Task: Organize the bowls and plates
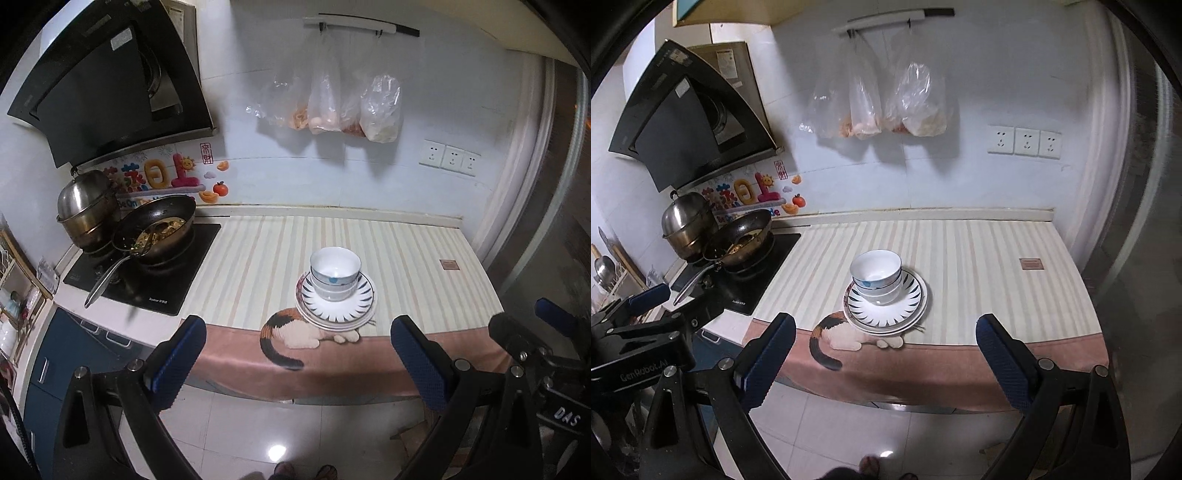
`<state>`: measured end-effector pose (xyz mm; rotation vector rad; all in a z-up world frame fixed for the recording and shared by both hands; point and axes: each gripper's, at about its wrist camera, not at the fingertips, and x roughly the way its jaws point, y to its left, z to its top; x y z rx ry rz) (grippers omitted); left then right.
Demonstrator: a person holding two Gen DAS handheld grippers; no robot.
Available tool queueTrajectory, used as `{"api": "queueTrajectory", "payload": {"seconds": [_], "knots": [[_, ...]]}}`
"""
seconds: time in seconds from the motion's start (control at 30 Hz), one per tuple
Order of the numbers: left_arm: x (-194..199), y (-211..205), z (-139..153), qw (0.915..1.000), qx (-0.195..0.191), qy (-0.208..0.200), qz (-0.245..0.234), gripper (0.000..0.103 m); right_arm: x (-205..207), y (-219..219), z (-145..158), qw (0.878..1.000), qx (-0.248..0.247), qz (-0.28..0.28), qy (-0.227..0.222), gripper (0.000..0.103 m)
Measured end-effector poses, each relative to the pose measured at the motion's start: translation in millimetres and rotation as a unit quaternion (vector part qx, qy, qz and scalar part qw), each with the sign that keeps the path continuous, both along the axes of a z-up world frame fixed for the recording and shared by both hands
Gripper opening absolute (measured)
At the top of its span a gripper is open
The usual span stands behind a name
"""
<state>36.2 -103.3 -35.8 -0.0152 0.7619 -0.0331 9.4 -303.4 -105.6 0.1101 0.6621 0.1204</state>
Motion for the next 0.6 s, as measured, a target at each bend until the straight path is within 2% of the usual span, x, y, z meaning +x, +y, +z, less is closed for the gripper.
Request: {"api": "queueTrajectory", "payload": {"seconds": [0.2,0.33,0.6], "knots": [[-24.6,10.5,3.0,0.9998,0.012,-0.013,-0.007,0.103,-35.8,2.5,5.7,1.0,0.0,-0.019,-0.01,0.1],[-33.2,22.0,0.2,1.0,0.003,-0.006,-0.007,0.103,-51.5,8.0,10.5,1.0,0.001,-0.024,-0.016,0.1],[-46.3,37.0,-5.2,1.0,-0.002,-0.004,-0.005,0.103,-66.3,14.5,13.2,0.999,-0.005,-0.032,-0.024,0.1]]}}
